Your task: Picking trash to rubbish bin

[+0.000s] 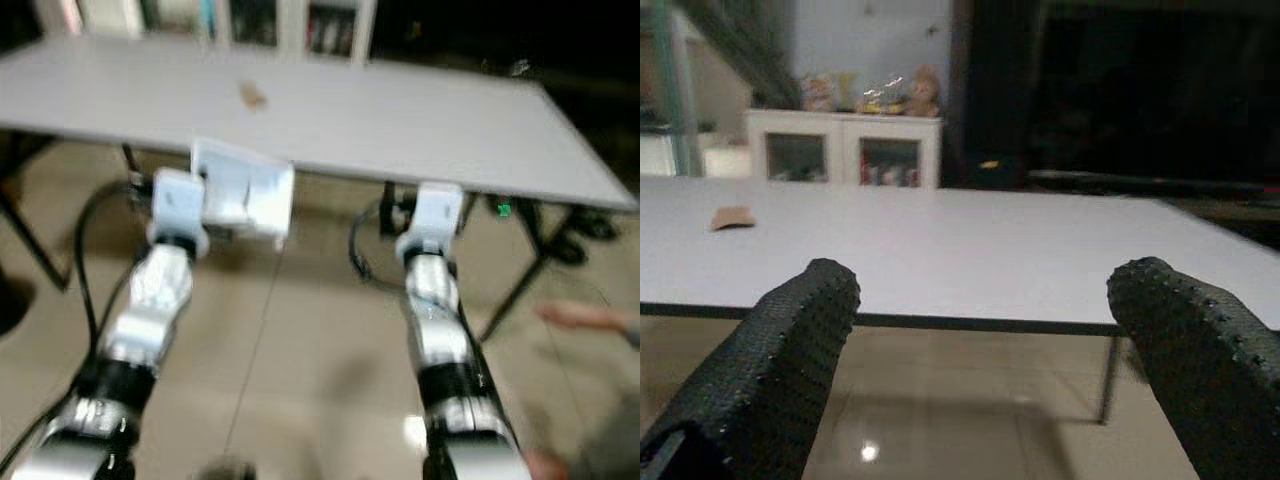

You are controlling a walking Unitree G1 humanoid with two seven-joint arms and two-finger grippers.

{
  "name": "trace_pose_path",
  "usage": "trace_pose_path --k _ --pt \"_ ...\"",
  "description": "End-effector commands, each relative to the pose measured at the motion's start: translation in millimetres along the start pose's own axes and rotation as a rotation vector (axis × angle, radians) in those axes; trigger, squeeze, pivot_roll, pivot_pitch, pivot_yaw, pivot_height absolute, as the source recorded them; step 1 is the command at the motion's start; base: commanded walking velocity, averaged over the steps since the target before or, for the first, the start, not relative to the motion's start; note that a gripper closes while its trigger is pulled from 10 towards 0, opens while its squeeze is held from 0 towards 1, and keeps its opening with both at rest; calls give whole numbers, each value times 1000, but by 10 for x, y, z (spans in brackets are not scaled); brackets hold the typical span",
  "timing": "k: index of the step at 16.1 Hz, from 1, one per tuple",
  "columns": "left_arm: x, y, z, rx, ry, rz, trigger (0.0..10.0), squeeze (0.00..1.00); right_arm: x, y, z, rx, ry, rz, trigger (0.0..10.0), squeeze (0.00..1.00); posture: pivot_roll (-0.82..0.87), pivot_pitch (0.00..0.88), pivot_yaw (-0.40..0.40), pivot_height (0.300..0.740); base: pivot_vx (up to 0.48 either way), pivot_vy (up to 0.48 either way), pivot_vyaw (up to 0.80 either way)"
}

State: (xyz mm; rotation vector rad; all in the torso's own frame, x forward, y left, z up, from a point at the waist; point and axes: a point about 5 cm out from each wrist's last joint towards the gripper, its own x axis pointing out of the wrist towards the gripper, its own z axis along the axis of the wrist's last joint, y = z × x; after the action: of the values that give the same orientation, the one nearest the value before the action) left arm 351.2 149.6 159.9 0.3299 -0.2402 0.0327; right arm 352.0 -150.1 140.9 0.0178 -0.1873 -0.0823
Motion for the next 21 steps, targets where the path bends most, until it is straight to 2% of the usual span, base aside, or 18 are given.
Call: trace_pose_path --k 1,5,7,14,15,16,18,20,21 --pt "13 -4 -4 -5 12 1 10000 0 8 -25 17 8 0 -11 10000 0 9 15 -81 740 0 0 0" --pt "-13 7 -90 -94 72 17 10000 0 1 -28 2 14 13 -7 10000 0 4 26 -85 740 0 0 0" --pt "-23 33 -159 -80 118 30 10000 0 -2 -28 -4 16 17 -3 10000 0 5 30 -87 740 0 0 0" --pt "-34 67 -214 -99 153 42 10000 0 -7 -4 -41 13 42 18 10000 0 8 42 -94 740 423 0 0" --pt "-46 68 -248 -106 171 45 10000 0 -19 2 -93 11 72 29 10000 0 7 41 -94 740 405 0 0" --pt "-71 71 -316 -123 201 50 10000 0 -46 14 -194 3 129 48 10000 0 7 41 -94 740 398 0 0" --pt "-165 73 -506 -106 269 38 10000 0 -162 22 -471 3 269 87 10000 0 3 40 -92 740 384 0 0" --pt "-294 2 -707 -132 362 -48 10000 0 -395 9 -824 -64 433 150 10000 0 7 41 -94 740 309 0 0" --pt "-455 -33 -901 -111 436 -104 10000 0 -611 -72 -1069 -130 549 160 10000 0 12 42 -95 740 0 0 0"
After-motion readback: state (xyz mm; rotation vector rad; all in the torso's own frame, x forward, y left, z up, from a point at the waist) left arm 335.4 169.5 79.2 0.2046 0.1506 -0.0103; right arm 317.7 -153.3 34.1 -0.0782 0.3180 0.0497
